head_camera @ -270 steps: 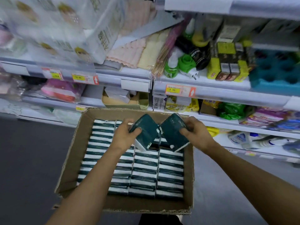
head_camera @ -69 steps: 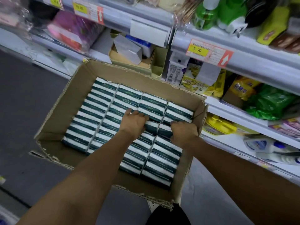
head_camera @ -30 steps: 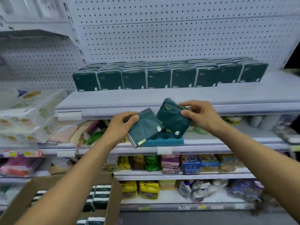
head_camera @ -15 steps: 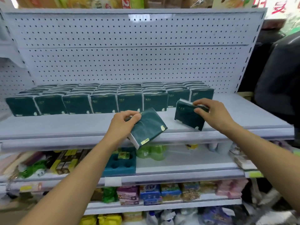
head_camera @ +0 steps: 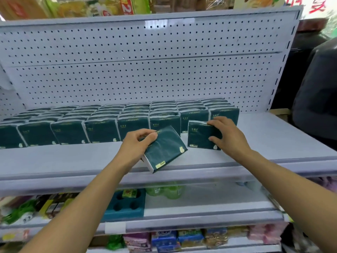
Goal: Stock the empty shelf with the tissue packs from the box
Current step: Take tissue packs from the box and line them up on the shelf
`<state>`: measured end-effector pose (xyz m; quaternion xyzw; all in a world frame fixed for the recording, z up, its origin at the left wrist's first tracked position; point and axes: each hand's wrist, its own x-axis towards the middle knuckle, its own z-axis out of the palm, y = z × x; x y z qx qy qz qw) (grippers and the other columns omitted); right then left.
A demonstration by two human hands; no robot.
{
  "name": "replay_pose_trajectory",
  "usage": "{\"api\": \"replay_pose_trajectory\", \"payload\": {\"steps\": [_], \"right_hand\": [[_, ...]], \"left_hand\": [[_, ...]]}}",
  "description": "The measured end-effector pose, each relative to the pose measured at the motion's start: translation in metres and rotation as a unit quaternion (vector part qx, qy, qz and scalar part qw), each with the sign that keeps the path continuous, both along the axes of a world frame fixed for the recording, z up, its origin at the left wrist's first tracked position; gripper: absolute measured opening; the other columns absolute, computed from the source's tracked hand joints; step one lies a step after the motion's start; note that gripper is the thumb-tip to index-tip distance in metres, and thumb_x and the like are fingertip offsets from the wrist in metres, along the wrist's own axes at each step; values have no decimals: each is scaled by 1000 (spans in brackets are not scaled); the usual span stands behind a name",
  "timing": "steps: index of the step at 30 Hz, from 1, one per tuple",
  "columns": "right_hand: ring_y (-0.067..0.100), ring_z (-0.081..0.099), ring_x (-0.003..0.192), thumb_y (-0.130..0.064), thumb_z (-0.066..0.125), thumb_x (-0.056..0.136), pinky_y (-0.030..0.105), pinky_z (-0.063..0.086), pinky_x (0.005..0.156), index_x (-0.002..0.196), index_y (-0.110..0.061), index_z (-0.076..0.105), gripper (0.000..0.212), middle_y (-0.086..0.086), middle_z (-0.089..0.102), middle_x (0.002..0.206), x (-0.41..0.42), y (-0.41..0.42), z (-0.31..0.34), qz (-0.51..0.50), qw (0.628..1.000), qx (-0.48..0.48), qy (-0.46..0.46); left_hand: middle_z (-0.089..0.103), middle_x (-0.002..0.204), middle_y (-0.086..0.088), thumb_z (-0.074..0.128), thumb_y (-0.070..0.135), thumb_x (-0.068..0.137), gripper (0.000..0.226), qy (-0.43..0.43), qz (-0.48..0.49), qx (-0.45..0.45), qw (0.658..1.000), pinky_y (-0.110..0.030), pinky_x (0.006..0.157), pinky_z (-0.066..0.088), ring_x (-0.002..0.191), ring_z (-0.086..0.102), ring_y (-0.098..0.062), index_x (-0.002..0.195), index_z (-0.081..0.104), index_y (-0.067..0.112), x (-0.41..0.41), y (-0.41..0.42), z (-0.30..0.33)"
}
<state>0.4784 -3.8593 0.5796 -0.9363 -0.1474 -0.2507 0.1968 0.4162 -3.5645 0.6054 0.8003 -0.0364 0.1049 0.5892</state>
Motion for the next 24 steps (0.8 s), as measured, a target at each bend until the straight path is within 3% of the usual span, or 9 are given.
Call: {"api": "replay_pose_trajectory", "payload": {"steps": [5,10,15,17,19,22,24], "right_hand": [[18,35,137,-19,68,89,39,46,96,138,-21,50,52,-1,41,148,34,5,-4,-2,1000,4,-14],[16,37,135,-17,68,89,40,51,88,136,-22,52,50,-3,39,150,58,8,-6,14,999,-12,-33],[25,48,125,-17,67,90,41,55,77,134,-20,54,46,1,40,149,73,12,-7,7,997,-48,-58],[27,50,122,-18,67,90,41,56,73,133,-19,55,45,2,41,147,77,13,-8,1,996,-56,-66],[30,49,124,-19,67,89,43,57,72,131,-18,56,44,4,41,146,79,14,-9,-2,996,-61,-71],[35,41,135,-18,70,87,51,52,90,127,-14,60,42,12,44,146,76,16,-9,2,988,-59,-140],[30,43,133,-25,65,91,48,45,102,129,-12,59,41,11,48,143,64,22,-2,40,978,0,-205]], "left_hand": [[75,87,12,63,31,94,11,12,-14,-4,1000,-21,58,52,77,69,-3,92,74,29,26,-4,-5],[75,95,10,65,33,93,11,27,-28,14,999,-38,80,58,92,70,-12,95,75,30,49,1,-12],[74,96,10,63,34,94,13,27,-35,13,999,-25,72,56,91,69,-9,96,74,28,61,-2,-13],[74,92,10,59,39,95,22,19,-40,13,999,-17,66,51,85,67,-7,95,75,23,64,-4,-14],[74,91,4,52,46,97,36,20,-50,10,999,-20,69,49,83,67,-9,97,75,18,64,-7,-12],[76,94,7,45,51,97,41,18,-66,-3,998,-27,82,53,91,70,-9,101,76,25,63,-11,-11],[76,92,8,44,51,96,41,5,-70,0,998,-24,81,53,89,71,-8,98,76,27,62,-16,-10]]}}
